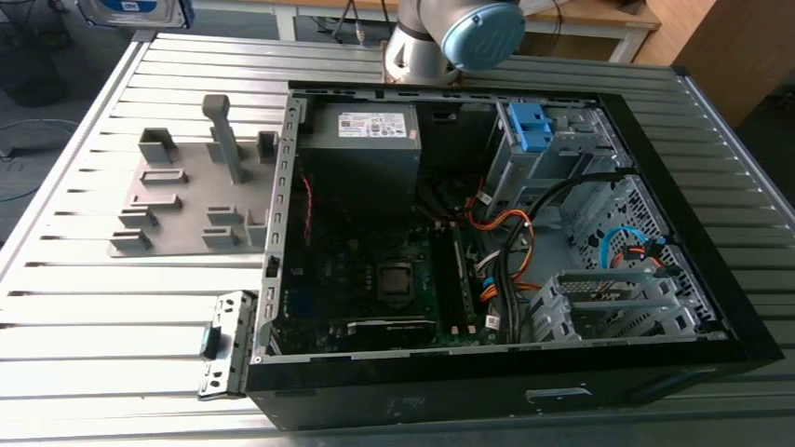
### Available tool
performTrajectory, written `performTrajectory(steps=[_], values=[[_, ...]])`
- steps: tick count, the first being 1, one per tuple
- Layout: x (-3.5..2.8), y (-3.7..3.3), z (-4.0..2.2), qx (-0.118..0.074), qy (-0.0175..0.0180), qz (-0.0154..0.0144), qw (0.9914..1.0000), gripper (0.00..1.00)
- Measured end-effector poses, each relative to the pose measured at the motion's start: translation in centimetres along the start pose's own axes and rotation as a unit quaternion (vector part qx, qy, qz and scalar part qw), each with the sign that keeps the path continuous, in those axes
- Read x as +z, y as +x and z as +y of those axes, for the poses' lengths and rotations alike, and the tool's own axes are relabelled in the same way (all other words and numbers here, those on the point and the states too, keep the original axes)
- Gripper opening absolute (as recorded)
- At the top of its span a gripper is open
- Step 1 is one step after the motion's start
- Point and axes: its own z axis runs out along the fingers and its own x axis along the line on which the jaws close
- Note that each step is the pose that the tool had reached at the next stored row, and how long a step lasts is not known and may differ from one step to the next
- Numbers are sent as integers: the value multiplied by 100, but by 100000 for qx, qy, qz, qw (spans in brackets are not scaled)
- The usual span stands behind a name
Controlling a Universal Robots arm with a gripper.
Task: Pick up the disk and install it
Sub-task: 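Pick up the disk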
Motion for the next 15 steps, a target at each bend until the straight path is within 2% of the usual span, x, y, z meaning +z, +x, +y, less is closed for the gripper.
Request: performTrajectory(steps=[15], values=[[0, 4, -133, 0, -1, 1, 100000, 36]])
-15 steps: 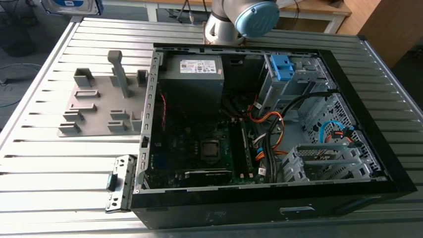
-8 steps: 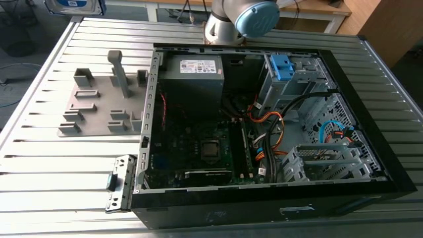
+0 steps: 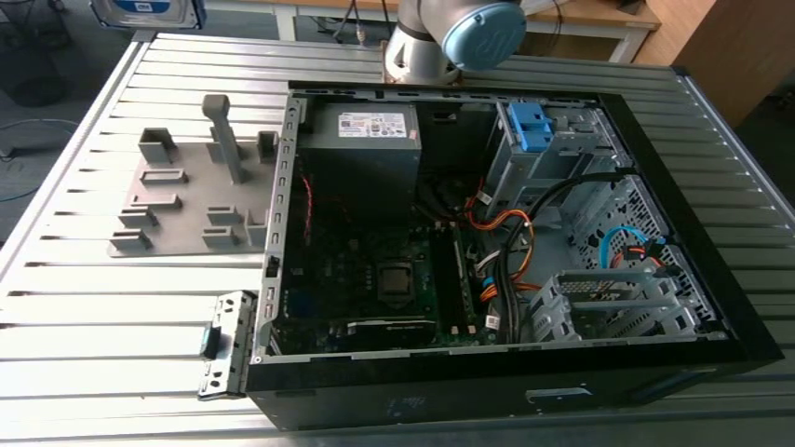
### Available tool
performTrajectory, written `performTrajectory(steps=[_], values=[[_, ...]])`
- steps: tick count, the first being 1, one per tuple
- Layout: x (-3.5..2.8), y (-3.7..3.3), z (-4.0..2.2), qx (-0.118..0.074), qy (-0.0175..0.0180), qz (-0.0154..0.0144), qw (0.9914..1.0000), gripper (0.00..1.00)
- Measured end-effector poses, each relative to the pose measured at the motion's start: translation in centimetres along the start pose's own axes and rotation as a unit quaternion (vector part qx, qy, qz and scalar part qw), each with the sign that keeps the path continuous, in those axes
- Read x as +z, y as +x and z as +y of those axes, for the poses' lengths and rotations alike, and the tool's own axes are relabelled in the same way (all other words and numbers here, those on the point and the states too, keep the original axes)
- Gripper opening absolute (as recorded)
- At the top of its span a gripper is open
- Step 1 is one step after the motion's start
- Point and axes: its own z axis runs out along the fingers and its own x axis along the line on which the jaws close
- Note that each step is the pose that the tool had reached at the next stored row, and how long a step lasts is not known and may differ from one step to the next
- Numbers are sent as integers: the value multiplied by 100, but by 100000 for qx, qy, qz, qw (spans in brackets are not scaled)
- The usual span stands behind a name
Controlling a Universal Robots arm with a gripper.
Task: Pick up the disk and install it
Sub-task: 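Pick up the disk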
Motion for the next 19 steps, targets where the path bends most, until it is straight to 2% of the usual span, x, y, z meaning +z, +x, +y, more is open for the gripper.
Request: performTrajectory(steps=[19], values=[[0, 6, -182, 1, -2, 2, 100000, 36]])
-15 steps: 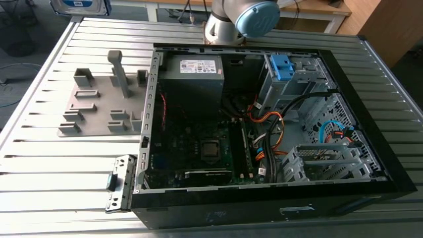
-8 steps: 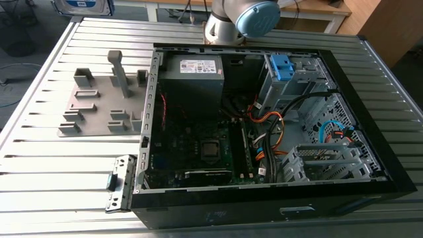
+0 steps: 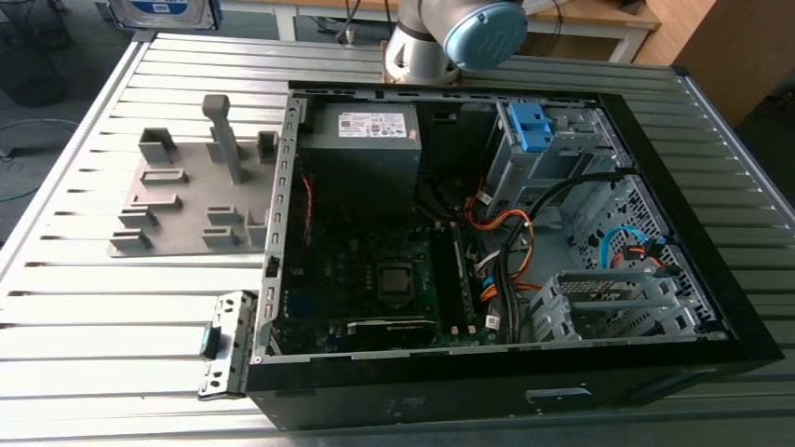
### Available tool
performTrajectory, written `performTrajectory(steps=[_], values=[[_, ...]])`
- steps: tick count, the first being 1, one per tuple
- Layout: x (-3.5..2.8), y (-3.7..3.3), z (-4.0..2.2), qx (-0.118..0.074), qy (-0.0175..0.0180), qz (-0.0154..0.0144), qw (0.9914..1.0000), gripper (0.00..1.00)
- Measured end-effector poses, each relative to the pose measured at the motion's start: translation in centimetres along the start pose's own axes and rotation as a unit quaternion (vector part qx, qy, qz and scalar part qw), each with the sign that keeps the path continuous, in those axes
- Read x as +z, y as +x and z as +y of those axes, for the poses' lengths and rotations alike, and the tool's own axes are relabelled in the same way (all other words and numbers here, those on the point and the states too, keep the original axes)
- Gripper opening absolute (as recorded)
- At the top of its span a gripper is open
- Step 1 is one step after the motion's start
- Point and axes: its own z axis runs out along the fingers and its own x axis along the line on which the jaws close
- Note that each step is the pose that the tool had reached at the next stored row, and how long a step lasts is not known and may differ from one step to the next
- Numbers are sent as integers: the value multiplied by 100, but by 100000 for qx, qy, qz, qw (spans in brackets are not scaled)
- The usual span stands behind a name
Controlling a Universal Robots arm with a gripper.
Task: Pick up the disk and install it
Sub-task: 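Pick up the disk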
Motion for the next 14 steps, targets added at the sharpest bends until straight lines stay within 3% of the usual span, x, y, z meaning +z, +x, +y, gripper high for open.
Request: performTrajectory(steps=[14], values=[[1, 5, -145, -1, 3, -3, 100000, 36]])
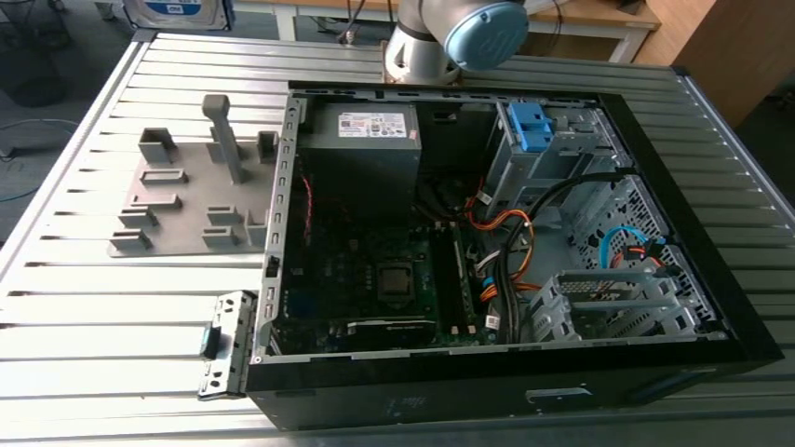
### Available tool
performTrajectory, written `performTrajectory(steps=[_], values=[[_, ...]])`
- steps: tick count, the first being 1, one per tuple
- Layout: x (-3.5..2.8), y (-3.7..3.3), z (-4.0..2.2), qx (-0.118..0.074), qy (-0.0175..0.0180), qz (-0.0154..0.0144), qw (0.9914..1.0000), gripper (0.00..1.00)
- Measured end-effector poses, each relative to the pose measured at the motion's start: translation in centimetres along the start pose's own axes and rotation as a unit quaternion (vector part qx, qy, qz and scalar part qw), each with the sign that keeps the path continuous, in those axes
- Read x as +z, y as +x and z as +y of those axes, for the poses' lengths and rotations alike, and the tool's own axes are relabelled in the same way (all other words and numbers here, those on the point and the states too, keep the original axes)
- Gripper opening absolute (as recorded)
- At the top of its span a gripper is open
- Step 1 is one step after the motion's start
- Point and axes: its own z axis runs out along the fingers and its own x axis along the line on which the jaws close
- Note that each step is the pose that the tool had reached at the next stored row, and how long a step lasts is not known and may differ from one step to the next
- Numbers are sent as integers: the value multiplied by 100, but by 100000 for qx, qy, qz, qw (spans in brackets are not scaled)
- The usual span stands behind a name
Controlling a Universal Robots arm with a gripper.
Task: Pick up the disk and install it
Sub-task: 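Pick up the disk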
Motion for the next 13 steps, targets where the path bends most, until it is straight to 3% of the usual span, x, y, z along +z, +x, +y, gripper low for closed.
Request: performTrajectory(steps=[5, 13], values=[[0, 2, -56, 1, -2, 3, 100000, 36], [1, 7, -195, -1, 2, 1, 100000, 36]])
